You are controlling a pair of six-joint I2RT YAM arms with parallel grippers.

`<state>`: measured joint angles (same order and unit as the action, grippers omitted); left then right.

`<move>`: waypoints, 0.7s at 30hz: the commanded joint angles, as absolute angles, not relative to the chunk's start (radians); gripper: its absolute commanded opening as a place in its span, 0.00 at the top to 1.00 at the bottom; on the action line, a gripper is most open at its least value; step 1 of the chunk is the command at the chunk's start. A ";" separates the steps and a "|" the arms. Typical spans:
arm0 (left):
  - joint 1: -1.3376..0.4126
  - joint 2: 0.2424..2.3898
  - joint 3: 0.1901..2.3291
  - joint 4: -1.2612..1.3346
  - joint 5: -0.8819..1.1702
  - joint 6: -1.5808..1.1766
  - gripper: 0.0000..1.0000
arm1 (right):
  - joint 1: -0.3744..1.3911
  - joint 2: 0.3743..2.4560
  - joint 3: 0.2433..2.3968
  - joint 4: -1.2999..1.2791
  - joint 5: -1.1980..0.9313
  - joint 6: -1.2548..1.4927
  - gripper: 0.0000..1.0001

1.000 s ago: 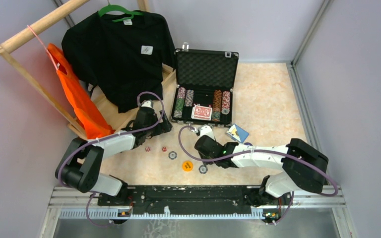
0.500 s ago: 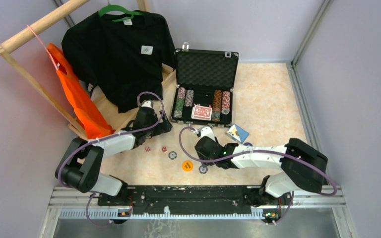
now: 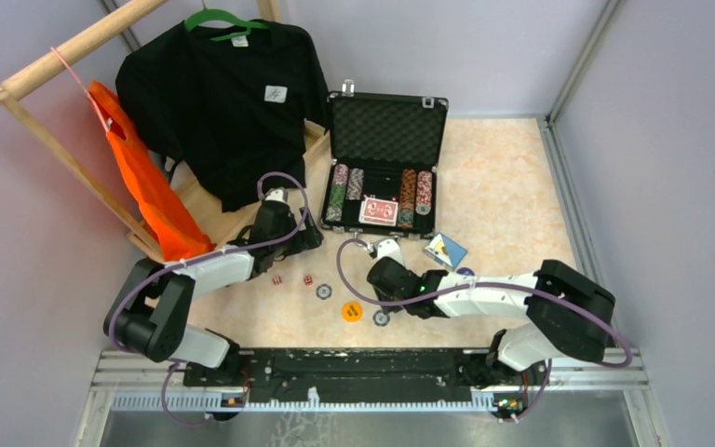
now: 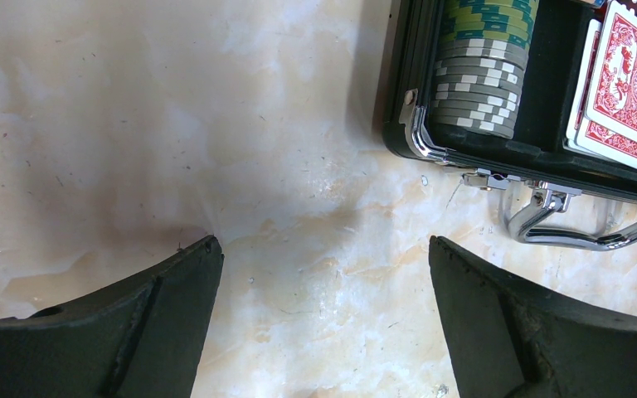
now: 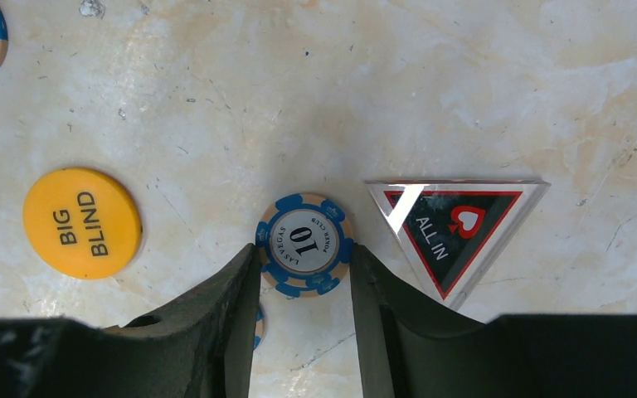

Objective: Pack up texas hold em set

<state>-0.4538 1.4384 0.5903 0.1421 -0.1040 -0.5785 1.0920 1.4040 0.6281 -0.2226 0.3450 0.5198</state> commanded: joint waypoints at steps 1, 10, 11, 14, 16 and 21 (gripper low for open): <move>-0.455 1.440 0.601 0.161 -0.100 -0.567 0.01 | 1.094 1.425 0.640 -0.202 0.339 0.524 0.67; -0.454 1.439 0.601 0.159 -0.102 -0.566 0.01 | 1.094 1.487 0.688 -0.180 0.344 0.509 0.69; -0.455 1.439 0.602 0.160 -0.103 -0.567 0.01 | 1.094 1.496 0.694 -0.178 0.345 0.504 0.68; -0.454 1.439 0.601 0.159 -0.097 -0.566 0.01 | 1.094 1.529 0.715 -0.161 0.344 0.490 0.68; -0.454 1.438 0.601 0.159 -0.100 -0.567 0.01 | 1.092 1.551 0.731 -0.154 0.348 0.482 0.68; -0.454 1.434 0.600 0.156 -0.105 -0.565 0.01 | 1.076 1.592 0.775 -0.125 0.343 0.455 0.68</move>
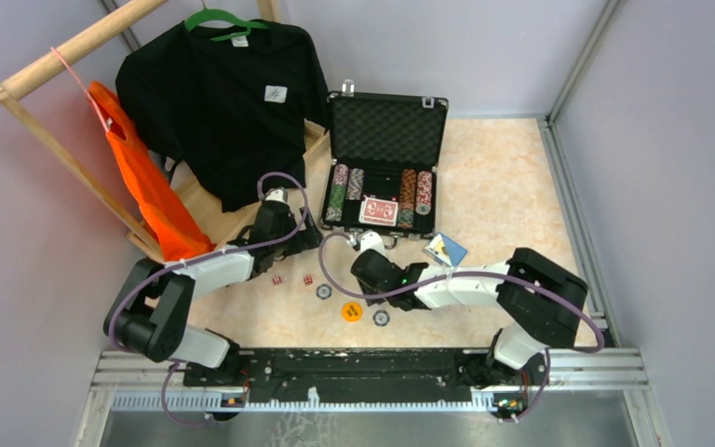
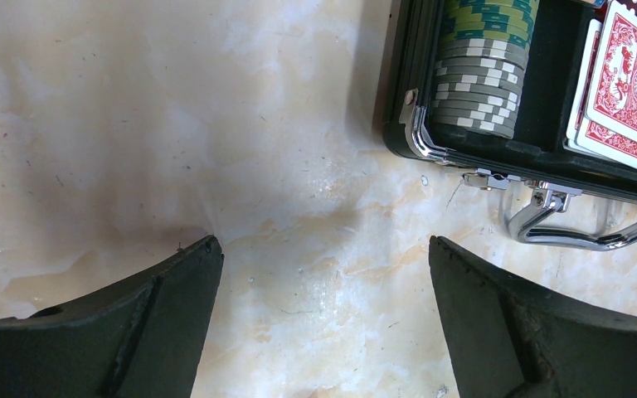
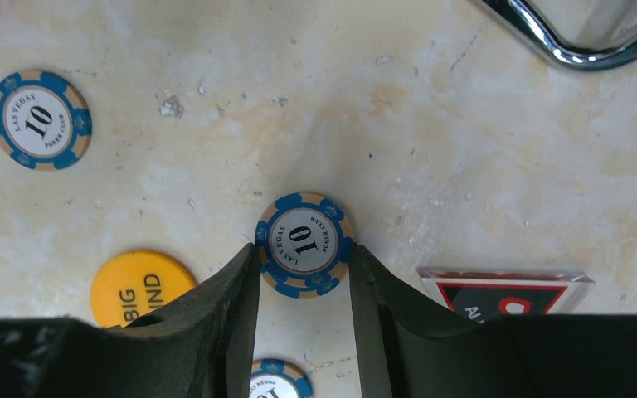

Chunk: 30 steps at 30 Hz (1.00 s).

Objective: Pack up texas hold em set

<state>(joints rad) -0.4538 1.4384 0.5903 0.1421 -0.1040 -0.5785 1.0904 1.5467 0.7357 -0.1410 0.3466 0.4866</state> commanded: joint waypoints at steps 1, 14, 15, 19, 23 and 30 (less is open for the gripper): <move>-0.454 1.435 0.600 0.157 -0.104 -0.565 0.01 | 1.074 1.602 0.790 -0.129 0.347 0.444 0.68; -0.455 1.441 0.601 0.160 -0.099 -0.557 0.01 | 1.072 1.569 0.868 -0.172 0.391 0.385 0.45; -0.455 1.444 0.601 0.160 -0.098 -0.557 0.01 | 1.072 1.562 0.874 -0.177 0.389 0.381 0.43; -0.454 1.437 0.601 0.158 -0.101 -0.557 0.01 | 1.074 1.519 0.866 -0.189 0.368 0.382 0.40; -0.454 1.429 0.598 0.158 -0.103 -0.555 0.01 | 1.080 1.458 0.799 -0.205 0.349 0.413 0.39; -0.455 1.443 0.601 0.166 -0.082 -0.563 0.01 | 1.143 1.358 0.684 -0.236 0.309 0.484 0.38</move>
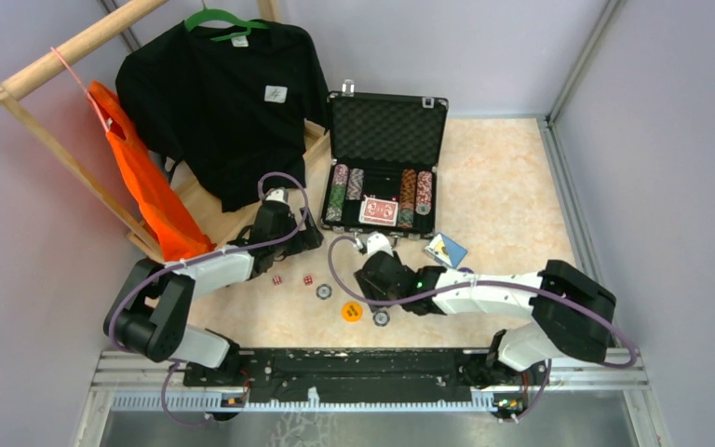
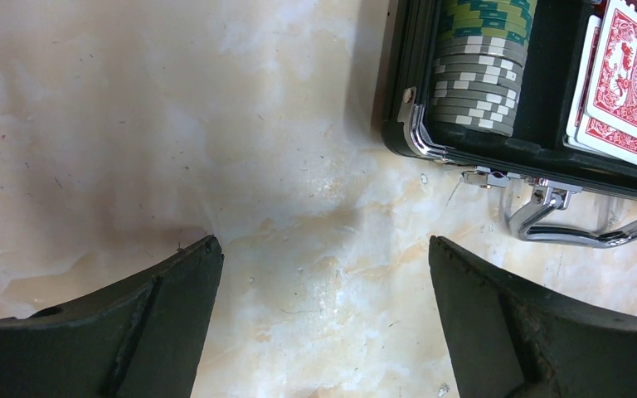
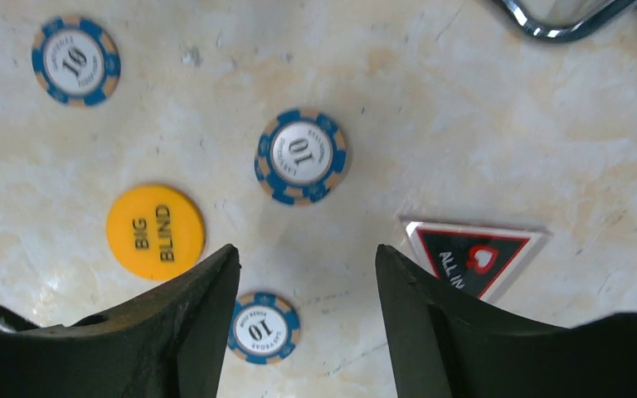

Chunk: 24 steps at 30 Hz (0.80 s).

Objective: Pack up texas hold em set

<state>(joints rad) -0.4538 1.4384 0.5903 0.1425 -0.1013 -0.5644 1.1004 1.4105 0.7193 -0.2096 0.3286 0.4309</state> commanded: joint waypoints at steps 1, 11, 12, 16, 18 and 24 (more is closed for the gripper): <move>-0.454 1.443 0.601 0.166 -0.081 -0.565 0.01 | 1.151 1.355 0.675 -0.240 0.310 0.497 0.37; -0.455 1.437 0.597 0.170 -0.072 -0.566 0.01 | 1.223 1.370 0.654 -0.237 0.322 0.546 0.35; -0.455 1.435 0.597 0.169 -0.071 -0.566 0.01 | 1.231 1.384 0.659 -0.242 0.328 0.547 0.35; -0.455 1.429 0.594 0.170 -0.074 -0.566 0.01 | 1.258 1.419 0.684 -0.266 0.351 0.554 0.35; -0.454 1.428 0.594 0.170 -0.072 -0.565 0.01 | 1.267 1.429 0.688 -0.271 0.355 0.562 0.37; -0.455 1.428 0.594 0.170 -0.071 -0.568 0.01 | 1.280 1.427 0.684 -0.290 0.364 0.583 0.43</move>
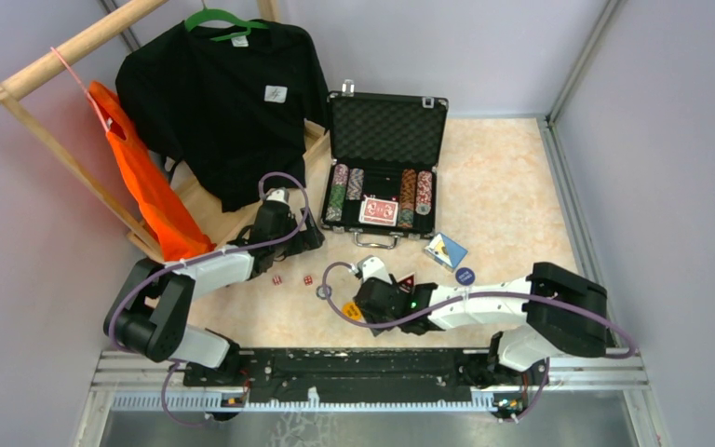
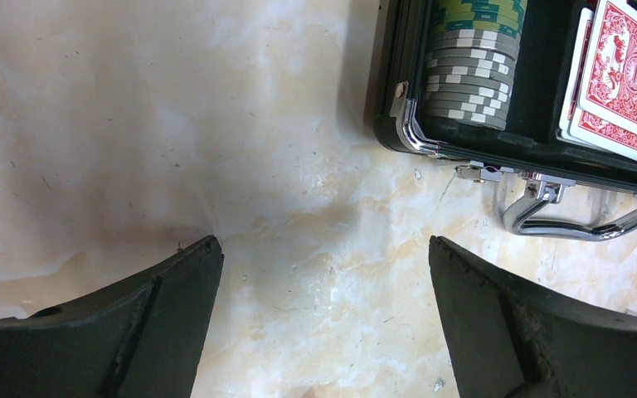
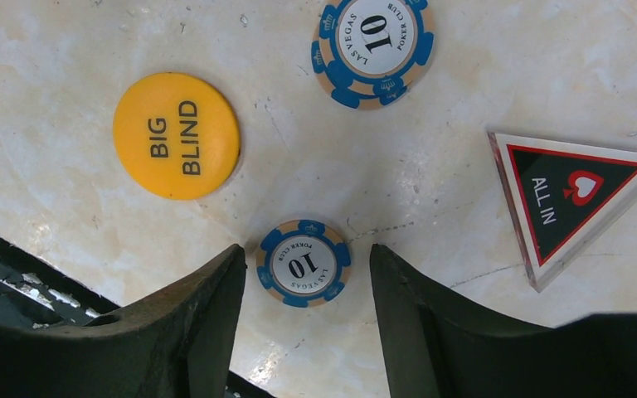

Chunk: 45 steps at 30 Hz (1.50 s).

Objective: Pack up texas hold em set

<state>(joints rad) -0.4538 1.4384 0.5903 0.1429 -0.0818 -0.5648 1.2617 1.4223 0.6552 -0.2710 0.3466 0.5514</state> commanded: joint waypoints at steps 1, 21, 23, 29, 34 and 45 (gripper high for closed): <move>-0.455 1.429 0.594 0.170 -0.071 -0.568 0.01 | 1.285 1.427 0.687 -0.301 0.370 0.585 0.44; -0.456 1.428 0.595 0.169 -0.072 -0.568 0.01 | 1.308 1.486 0.720 -0.328 0.405 0.600 0.51; -0.455 1.428 0.595 0.169 -0.072 -0.568 0.01 | 1.308 1.482 0.719 -0.332 0.406 0.603 0.53; -0.457 1.425 0.595 0.167 -0.070 -0.566 0.01 | 1.308 1.469 0.717 -0.341 0.414 0.606 0.63; -0.456 1.423 0.595 0.166 -0.074 -0.566 0.01 | 1.308 1.472 0.712 -0.339 0.416 0.613 0.65; -0.456 1.422 0.595 0.166 -0.074 -0.567 0.01 | 1.305 1.457 0.753 -0.348 0.441 0.591 0.66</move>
<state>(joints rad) -0.4538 1.4380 0.5903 0.1429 -0.0772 -0.5648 1.2987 1.4666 0.7033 -0.3260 0.4042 0.6037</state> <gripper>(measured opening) 0.989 0.400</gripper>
